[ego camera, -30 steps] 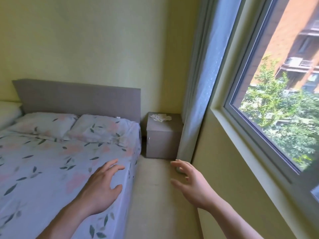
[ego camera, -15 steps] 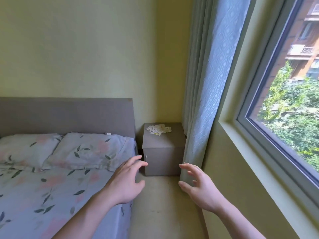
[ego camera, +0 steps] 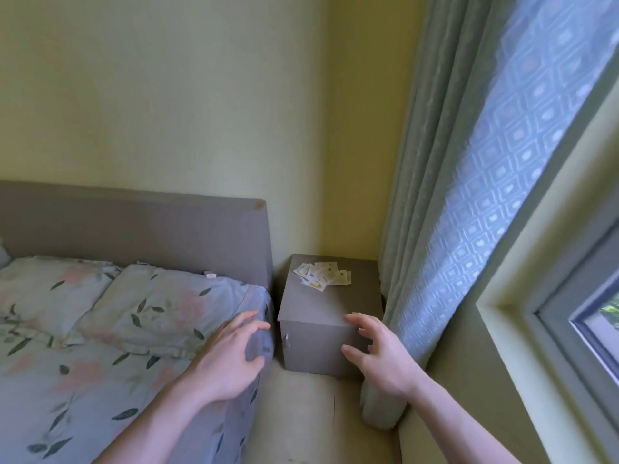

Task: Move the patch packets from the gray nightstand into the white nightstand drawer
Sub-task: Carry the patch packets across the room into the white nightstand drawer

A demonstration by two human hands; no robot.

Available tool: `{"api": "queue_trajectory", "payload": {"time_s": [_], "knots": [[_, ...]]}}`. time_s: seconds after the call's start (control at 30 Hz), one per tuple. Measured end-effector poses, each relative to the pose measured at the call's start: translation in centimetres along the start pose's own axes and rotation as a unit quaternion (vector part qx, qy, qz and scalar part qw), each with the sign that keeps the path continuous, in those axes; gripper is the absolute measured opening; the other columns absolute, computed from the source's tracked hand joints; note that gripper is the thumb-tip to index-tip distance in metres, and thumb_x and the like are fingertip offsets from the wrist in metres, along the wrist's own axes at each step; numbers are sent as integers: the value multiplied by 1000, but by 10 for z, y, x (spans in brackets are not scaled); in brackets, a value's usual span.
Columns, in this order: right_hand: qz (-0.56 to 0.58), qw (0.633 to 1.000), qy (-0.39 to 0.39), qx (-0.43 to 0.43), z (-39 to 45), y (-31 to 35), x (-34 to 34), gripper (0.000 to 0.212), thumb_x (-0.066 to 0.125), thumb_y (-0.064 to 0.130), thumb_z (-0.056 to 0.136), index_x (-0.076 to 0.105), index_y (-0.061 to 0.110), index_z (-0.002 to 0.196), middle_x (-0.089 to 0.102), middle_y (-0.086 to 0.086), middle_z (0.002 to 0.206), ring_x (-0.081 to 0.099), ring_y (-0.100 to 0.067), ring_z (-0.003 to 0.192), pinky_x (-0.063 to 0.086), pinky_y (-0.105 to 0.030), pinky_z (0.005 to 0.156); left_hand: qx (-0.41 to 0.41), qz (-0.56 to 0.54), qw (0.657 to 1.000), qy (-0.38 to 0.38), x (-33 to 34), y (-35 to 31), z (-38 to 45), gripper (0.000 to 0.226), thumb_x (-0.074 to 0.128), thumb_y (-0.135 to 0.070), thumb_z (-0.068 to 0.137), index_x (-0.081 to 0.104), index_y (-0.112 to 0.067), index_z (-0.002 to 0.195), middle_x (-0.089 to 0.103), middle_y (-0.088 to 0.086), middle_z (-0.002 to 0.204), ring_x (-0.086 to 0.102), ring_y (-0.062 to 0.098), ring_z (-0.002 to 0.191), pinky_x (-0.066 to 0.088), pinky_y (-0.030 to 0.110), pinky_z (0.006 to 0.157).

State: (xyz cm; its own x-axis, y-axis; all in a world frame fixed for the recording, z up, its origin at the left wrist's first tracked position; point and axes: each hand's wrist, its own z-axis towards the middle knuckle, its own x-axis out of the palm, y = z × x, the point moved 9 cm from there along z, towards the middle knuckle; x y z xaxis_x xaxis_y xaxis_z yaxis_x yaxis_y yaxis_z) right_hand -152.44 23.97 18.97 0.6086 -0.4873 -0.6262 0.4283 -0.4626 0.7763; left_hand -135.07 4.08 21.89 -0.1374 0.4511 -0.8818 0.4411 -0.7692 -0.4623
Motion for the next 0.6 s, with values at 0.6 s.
{"api": "queue_trajectory", "payload": {"time_s": [0.6], "knots": [[40,975,43,212,376,-180,7,54,69,30,91,49,37,141,50,9,134,54,-7,120,48,-21,97,-82,-61,978,180,132,113,444,48,61,-28,83,60,-28,131,46,-13,141,50,10,131,37,26,112]]}}
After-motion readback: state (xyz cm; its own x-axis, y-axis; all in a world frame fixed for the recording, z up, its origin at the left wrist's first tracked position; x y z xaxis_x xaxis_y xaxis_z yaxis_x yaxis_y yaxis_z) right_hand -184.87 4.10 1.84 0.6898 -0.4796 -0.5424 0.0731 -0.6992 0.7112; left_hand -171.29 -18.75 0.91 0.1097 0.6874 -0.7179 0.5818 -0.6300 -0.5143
